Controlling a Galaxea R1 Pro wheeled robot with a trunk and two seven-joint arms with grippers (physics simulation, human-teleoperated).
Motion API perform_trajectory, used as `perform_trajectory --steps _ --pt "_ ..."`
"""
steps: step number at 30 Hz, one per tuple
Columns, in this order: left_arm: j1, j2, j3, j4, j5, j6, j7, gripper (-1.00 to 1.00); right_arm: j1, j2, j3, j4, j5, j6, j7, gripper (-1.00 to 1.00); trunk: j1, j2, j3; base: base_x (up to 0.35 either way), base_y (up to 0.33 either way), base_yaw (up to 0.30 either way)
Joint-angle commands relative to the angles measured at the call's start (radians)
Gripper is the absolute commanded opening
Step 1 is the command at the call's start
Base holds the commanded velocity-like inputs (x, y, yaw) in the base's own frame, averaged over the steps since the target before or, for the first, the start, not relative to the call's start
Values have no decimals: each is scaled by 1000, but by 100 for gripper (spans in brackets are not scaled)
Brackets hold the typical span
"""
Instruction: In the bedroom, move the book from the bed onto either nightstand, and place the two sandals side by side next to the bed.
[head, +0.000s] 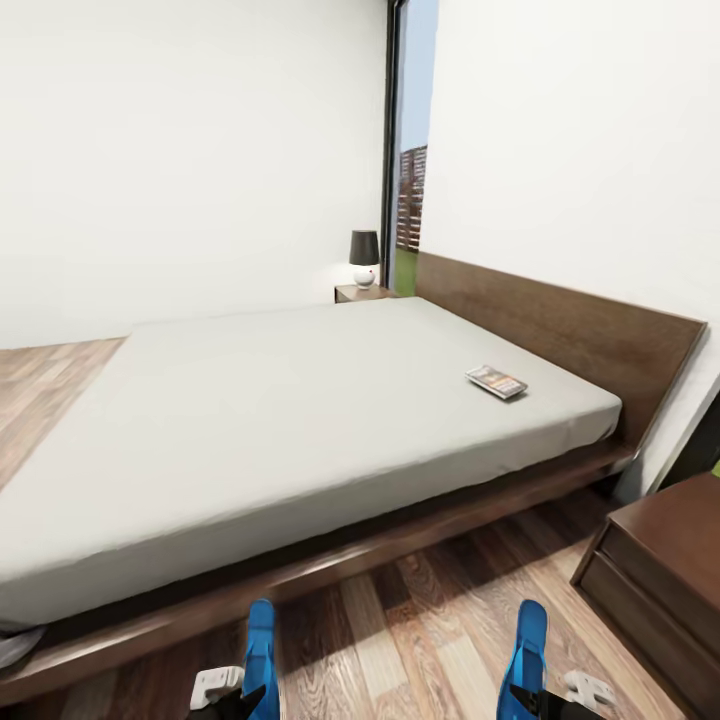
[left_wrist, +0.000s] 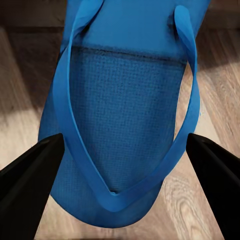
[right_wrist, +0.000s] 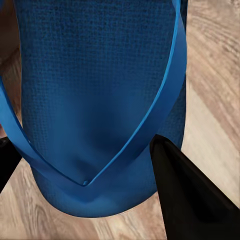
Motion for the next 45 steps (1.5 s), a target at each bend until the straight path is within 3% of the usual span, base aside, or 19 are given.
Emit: perform_trajectory --steps 1,45 --pt "-1 0 3 2 3 -1 -5 -100 0 0 -6 -1 -6 10 2 -100 0 0 -1 0 0 290" --pt "-1 0 4 2 3 -1 -5 -100 0 0 -6 -1 -6 10 2 -100 0 0 -1 0 0 284"
